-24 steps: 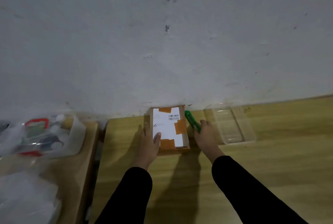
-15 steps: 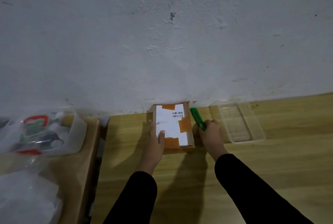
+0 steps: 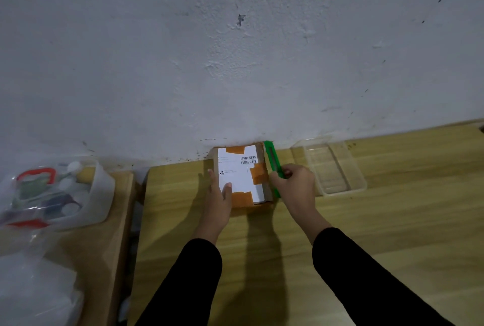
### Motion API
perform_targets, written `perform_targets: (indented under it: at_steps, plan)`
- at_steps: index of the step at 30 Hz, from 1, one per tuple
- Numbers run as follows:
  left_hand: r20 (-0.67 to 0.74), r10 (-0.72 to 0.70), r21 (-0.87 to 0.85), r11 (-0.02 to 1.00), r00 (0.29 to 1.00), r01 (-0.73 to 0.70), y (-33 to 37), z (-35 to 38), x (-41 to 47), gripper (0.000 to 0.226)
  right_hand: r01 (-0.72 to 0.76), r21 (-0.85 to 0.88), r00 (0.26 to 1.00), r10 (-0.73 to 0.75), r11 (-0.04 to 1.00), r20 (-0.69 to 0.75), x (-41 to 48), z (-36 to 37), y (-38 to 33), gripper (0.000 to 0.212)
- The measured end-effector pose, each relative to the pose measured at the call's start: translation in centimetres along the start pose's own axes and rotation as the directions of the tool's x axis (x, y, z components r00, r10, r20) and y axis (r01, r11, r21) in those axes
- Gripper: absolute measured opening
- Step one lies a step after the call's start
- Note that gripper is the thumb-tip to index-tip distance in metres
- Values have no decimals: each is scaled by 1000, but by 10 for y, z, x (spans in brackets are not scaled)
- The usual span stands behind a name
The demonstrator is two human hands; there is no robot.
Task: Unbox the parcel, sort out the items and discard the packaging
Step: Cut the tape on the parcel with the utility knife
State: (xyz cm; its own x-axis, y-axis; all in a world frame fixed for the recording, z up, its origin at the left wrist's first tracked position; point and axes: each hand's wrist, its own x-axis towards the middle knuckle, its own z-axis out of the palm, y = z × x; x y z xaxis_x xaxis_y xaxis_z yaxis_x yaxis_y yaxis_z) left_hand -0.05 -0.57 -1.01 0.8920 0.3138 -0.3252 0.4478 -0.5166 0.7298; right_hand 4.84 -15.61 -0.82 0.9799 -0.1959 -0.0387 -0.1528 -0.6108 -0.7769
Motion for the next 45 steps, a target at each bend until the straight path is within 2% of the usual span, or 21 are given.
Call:
perform_targets:
  at_steps: [5,8,11,13,15,18,20,29,36,38,41,45]
  plan:
    - [25,20,-40,999,1000,-19,-11,1,7,63,57,-21,995,-55,998,86,-5,31,-17,14]
    - [47,44,-93,995,998,-39,-17,2,10,65,71,-107,992,-59,992,115,-6,45,-19,28]
    - [53,38,-153,988,998,-29,-22,2,17,67,99,-93,993,-92,991,74,-8,45,-19,38]
    - [54,12,-189,982,998,-2,-23,1,23,69,59,-35,993,-55,998,100,-4,42,-15,42]
    - [92,-3,-274,961,996,29,-23,1,26,68,-34,52,980,23,998,197,1,41,-10,51]
    - [132,45,-367,930,990,6,-21,3,25,65,-204,185,923,126,961,363,2,42,-4,60]
    - [128,73,-373,928,989,-20,-22,4,22,65,-262,202,894,159,944,419,-3,43,-2,60]
    - [135,74,-366,930,988,-19,-32,29,-37,67,-236,205,883,121,950,454,-49,7,25,60]
    - [39,36,-427,904,999,-16,-33,68,-120,63,-225,194,867,106,955,487,-103,-41,70,62]
    - [4,47,-364,930,999,-42,-36,77,-133,62,-196,170,865,89,966,493,-111,-53,78,64]
    - [-84,39,-176,983,996,-53,-33,85,-142,60,-95,165,890,9,982,457,-118,-63,81,70]
    - [-100,47,-97,994,994,-57,-31,88,-146,62,-6,103,891,-42,995,453,-120,-59,80,79]
